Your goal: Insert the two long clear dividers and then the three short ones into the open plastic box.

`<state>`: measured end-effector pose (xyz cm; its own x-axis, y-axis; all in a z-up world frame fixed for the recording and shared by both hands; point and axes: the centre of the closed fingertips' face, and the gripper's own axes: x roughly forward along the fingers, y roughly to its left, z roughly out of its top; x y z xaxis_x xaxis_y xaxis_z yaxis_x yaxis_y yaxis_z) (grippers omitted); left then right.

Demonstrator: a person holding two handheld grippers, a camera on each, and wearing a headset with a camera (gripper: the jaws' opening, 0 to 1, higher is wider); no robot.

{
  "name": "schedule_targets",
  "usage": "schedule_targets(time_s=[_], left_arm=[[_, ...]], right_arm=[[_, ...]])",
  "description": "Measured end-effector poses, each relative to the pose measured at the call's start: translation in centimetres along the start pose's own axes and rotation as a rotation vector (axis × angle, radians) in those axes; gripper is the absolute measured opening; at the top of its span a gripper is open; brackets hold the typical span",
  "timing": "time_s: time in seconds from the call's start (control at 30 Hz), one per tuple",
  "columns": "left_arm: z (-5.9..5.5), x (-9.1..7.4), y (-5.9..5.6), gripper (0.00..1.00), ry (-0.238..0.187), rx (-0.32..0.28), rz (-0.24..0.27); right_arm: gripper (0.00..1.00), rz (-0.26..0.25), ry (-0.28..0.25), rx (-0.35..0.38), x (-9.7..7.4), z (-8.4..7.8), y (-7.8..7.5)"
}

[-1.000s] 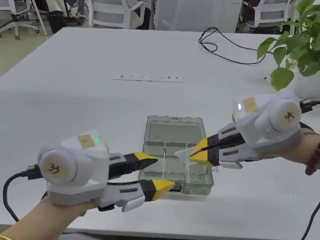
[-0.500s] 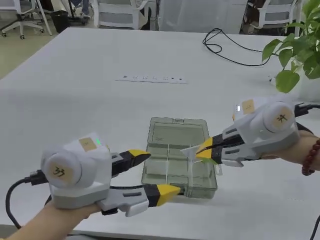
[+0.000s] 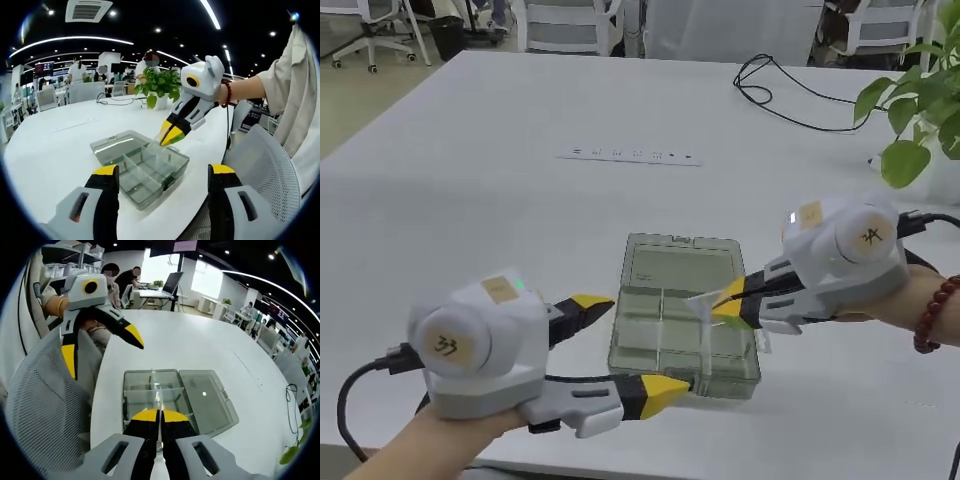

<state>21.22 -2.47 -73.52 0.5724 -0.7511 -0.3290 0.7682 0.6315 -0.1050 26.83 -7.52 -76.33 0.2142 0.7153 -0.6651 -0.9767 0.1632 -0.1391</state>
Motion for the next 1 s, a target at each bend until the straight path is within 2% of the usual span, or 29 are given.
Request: schedule_targets(time_s=[0.53, 0.8, 1.0], left_arm=[[0.0, -0.1, 0.1, 0.72, -0.006, -0.012, 0.004], [-0.1, -0.2, 0.2, 0.72, -0.005, 0.004, 0.012], [0.0, -0.3, 0.5, 0.72, -0.011, 0.000, 0.023]], right_arm=[[0.02, 0.025, 0.033, 0.004, 0.8, -0.1, 0.1], [0.02, 0.049, 0.086, -0.014, 1.5, 0.3, 0.1], [0.02, 0.067, 0.116, -0.061, 2.3, 0.4, 0.4]])
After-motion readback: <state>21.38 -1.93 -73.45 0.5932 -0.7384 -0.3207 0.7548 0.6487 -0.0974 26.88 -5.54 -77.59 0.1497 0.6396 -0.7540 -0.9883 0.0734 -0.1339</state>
